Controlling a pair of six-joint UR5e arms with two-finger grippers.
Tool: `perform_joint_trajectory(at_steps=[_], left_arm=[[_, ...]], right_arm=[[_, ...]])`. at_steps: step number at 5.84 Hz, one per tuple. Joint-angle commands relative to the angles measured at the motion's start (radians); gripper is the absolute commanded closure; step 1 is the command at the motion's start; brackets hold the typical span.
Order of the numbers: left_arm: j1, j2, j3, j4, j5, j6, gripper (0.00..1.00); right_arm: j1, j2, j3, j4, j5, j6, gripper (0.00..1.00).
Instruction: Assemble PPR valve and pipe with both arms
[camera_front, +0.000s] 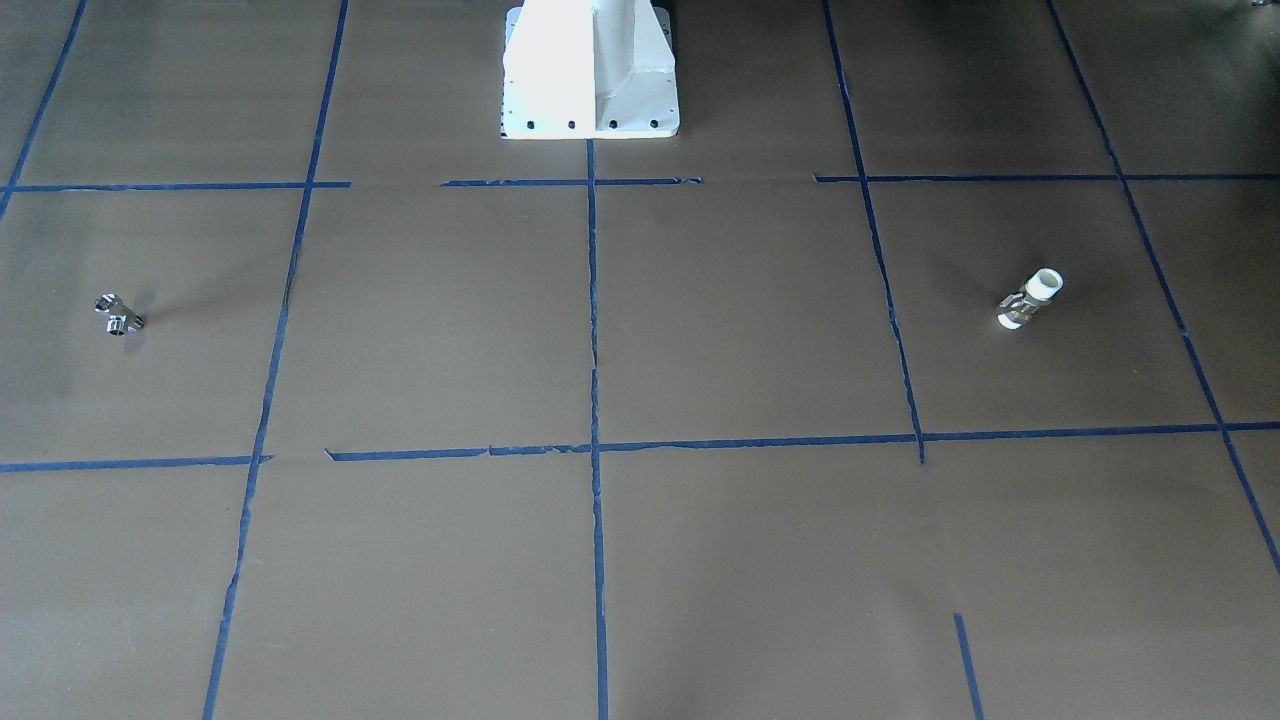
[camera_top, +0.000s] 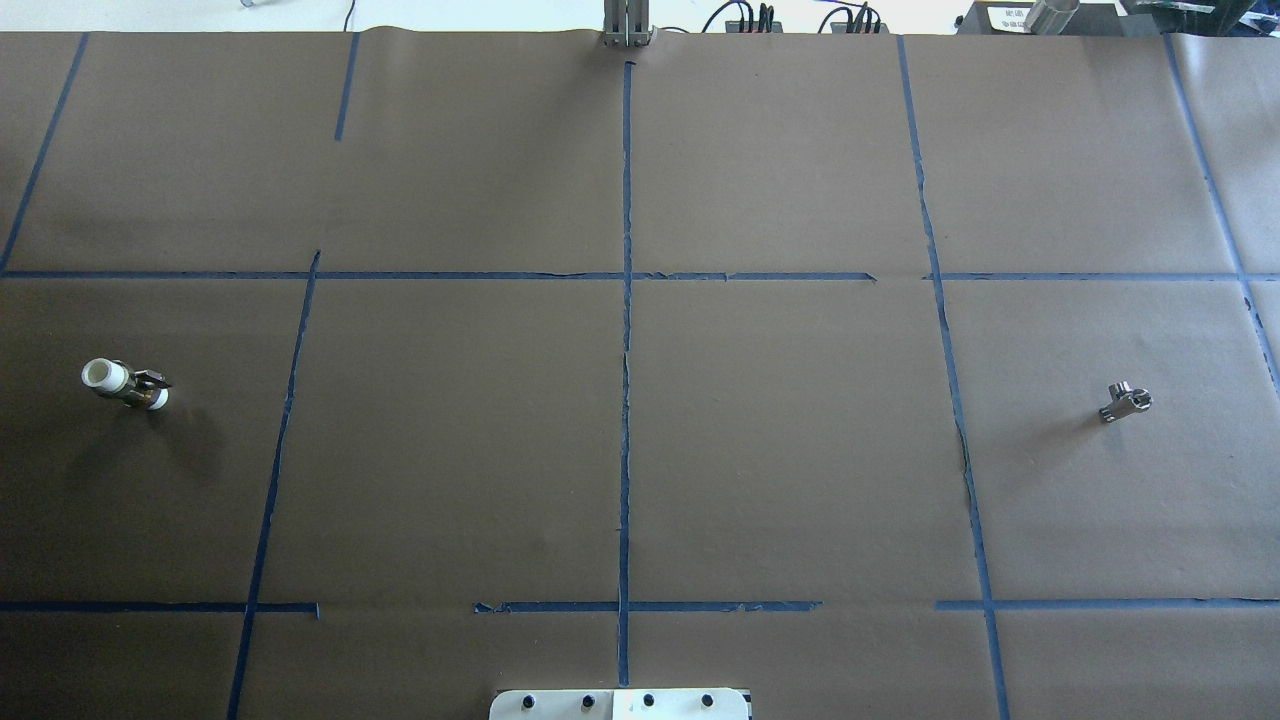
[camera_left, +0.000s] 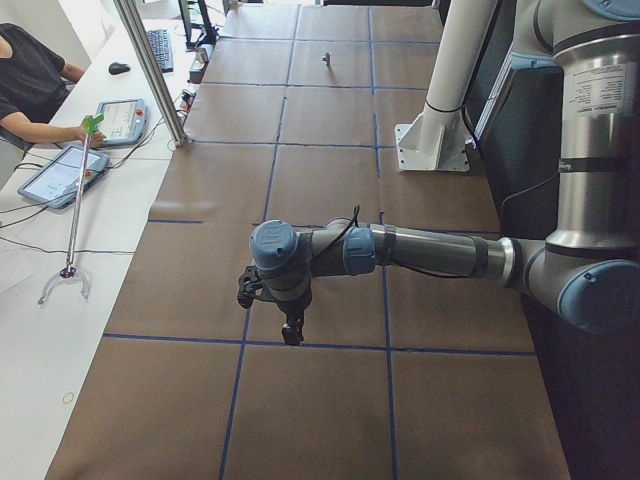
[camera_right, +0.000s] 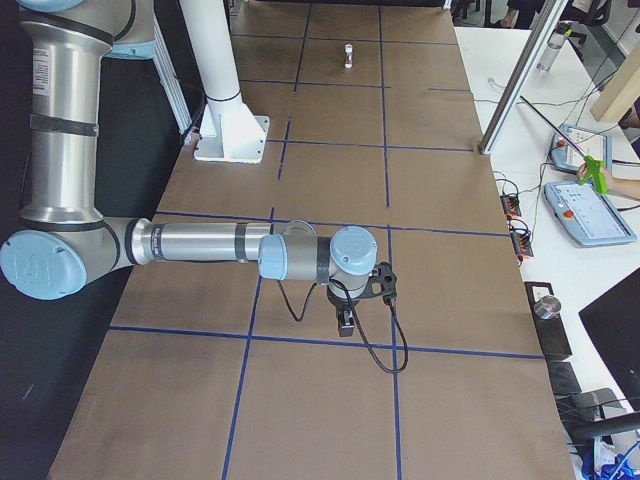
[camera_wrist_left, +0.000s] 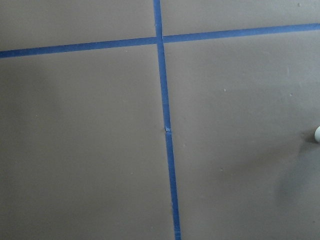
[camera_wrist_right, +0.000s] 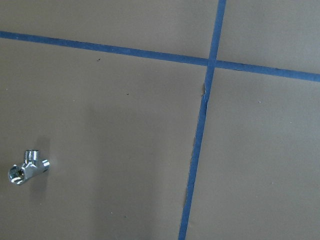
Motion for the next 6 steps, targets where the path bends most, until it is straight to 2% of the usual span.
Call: perform_joint_trajectory(at_steps=[1, 2, 3, 4, 6], left_arm=[[-0.004, 0.0, -0.015, 0.01, 0.008, 0.006, 0.0], [-0.004, 0.0, -0.019, 0.002, 0.018, 0.008, 0.0], [-0.002, -0.001, -0.042, -0.002, 0.106, 0.005, 0.0], [-0.002, 0.005, -0.08, -0.001, 0.097, 0.005, 0.0], [0.001, 0.0, -0.075, -0.009, 0.08, 0.01, 0.0]], right_arm=[[0.0, 0.0, 0.003, 0.0, 0.001, 0.001, 0.0], [0.0, 0.0, 0.003, 0.0, 0.001, 0.001, 0.0], [0.0, -0.002, 0.003, 0.0, 0.001, 0.001, 0.0], [0.0, -0.002, 0.003, 0.002, 0.001, 0.001, 0.0], [0.0, -0.002, 0.003, 0.003, 0.001, 0.001, 0.0]])
